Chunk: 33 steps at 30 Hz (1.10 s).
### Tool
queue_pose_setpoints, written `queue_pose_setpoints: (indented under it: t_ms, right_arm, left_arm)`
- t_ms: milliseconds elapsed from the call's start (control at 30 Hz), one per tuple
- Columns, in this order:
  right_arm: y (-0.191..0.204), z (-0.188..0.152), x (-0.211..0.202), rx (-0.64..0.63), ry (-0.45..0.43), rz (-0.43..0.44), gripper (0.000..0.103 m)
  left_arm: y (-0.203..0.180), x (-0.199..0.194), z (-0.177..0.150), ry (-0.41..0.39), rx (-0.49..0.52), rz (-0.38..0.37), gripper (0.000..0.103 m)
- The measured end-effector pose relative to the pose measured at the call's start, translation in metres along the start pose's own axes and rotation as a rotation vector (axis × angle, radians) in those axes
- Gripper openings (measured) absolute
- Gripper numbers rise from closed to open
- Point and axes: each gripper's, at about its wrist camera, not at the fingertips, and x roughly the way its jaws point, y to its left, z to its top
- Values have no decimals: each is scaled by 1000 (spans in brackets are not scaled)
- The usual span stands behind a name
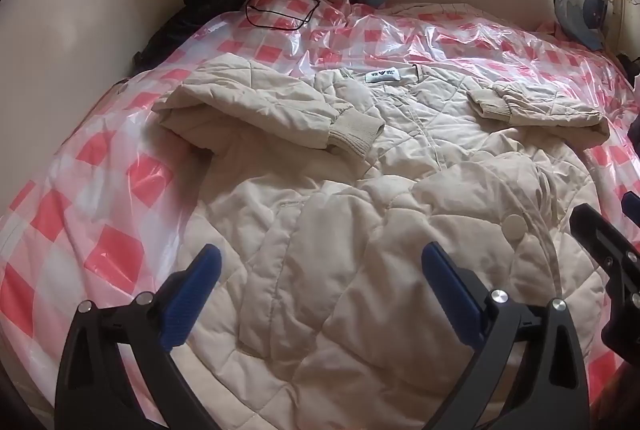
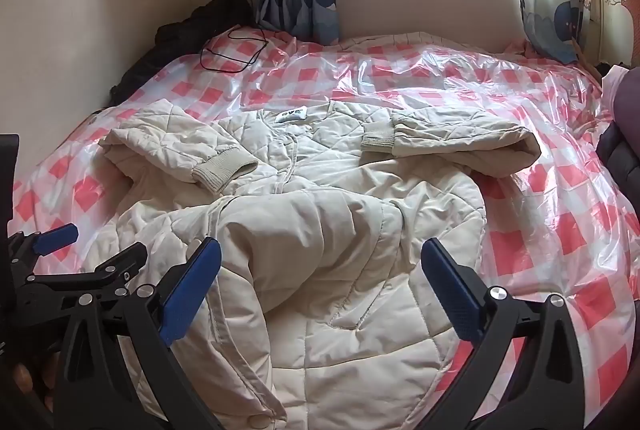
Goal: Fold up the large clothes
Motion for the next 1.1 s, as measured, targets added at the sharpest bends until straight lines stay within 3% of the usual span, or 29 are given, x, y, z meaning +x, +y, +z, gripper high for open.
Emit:
queue_pose_setpoints:
  t_ms: [1100]
  right_arm:
    - [-7,-3,10,11,42,-25,97]
  left_arm:
    - [-2,10,-4,36,-28,-40,96]
